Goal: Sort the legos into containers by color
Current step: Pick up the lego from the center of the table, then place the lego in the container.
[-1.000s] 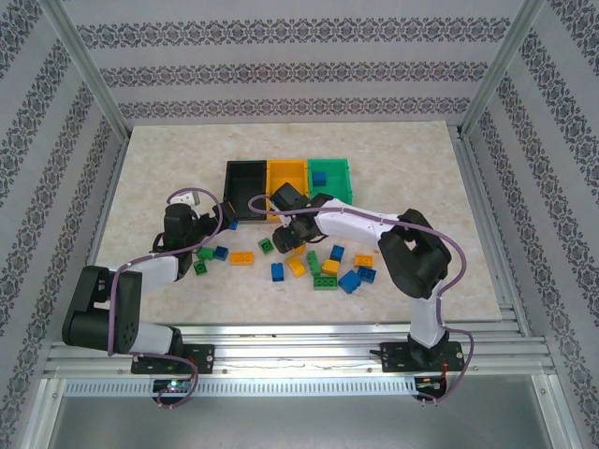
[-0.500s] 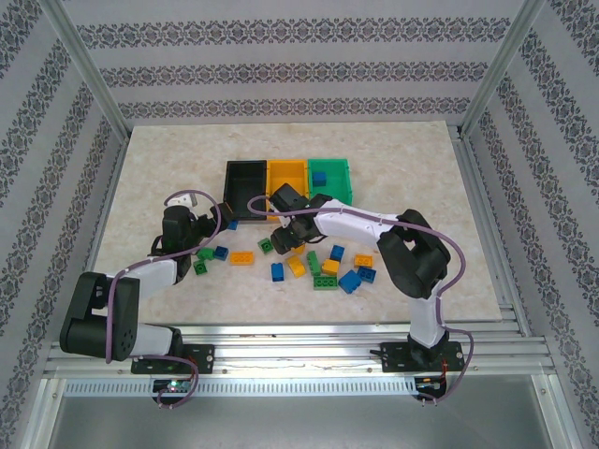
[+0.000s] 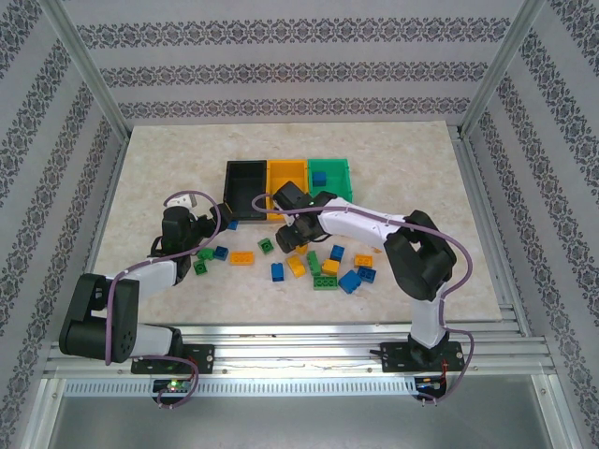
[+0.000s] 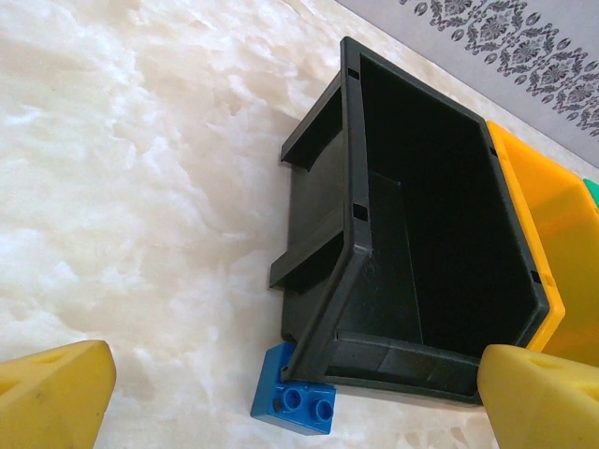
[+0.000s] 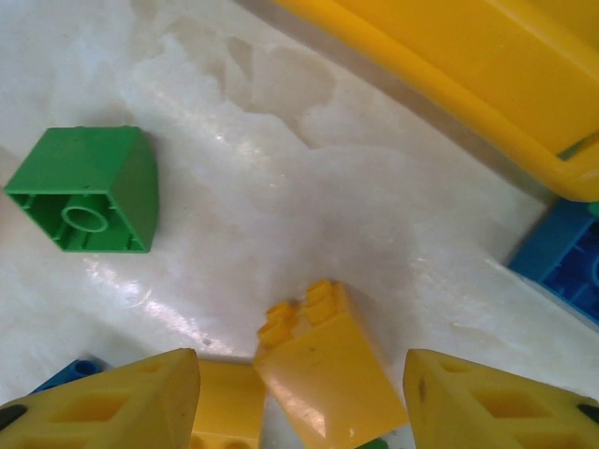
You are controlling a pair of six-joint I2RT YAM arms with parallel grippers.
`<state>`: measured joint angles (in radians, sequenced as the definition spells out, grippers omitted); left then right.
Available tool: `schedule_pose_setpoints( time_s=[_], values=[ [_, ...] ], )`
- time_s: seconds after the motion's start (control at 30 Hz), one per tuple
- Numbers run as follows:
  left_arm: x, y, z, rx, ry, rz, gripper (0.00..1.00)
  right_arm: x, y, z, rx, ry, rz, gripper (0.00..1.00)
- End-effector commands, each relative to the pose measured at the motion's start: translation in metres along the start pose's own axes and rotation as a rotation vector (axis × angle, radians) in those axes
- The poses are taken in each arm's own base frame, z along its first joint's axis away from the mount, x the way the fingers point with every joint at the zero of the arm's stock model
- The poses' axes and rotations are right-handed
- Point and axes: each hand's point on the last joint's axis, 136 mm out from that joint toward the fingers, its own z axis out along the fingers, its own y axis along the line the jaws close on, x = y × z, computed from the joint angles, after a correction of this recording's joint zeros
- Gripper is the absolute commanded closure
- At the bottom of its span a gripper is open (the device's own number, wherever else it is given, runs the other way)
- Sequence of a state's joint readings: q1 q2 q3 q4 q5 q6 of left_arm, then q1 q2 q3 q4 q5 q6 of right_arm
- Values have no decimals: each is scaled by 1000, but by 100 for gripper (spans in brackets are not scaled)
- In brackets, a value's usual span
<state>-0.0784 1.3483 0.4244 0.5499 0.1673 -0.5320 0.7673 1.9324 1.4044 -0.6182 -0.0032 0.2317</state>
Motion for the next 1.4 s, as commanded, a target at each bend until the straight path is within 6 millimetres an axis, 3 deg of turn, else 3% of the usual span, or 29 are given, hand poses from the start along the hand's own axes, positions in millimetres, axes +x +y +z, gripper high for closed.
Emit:
schedule_pose_setpoints(
  time_s=[0.0, 0.2, 0.37, 0.43, 0.57, 0.8, 0.93, 1.03, 1.13, 1.37],
  values=[
    [-5, 0, -2, 5, -32, -2, 1, 16, -9, 6, 33, 53, 16, 40],
    [-4, 0, 0, 8, -24, -2, 1, 32, -4, 29, 31, 129, -2, 45],
    [-5, -1, -2, 7, -29, 4, 1, 25, 1, 28, 12, 109, -3, 65],
    [-5, 2, -2, -3, -31, -1, 1, 15, 3, 22, 6, 80, -9, 67],
    [-5, 5, -1, -14, -31, -11, 1, -18, 10, 2, -38, -16, 0, 68],
    [-2, 19, 0, -31, -33, -86, 1, -119, 32, -39, -163, -249, 50, 68],
    [-1, 20, 0, -21, -34, -104, 1, -166, 38, -40, -215, -313, 89, 66],
    [-3, 22, -2, -30, -42, -103, 1, -186, 41, -30, -232, -315, 100, 52],
    [-3, 21, -2, -21, -41, -104, 1, -188, 42, -19, -230, -285, 96, 38],
    [2, 18, 4, 11, -23, -134, 0, -152, 32, -18, -205, -276, 117, 38]
  ],
)
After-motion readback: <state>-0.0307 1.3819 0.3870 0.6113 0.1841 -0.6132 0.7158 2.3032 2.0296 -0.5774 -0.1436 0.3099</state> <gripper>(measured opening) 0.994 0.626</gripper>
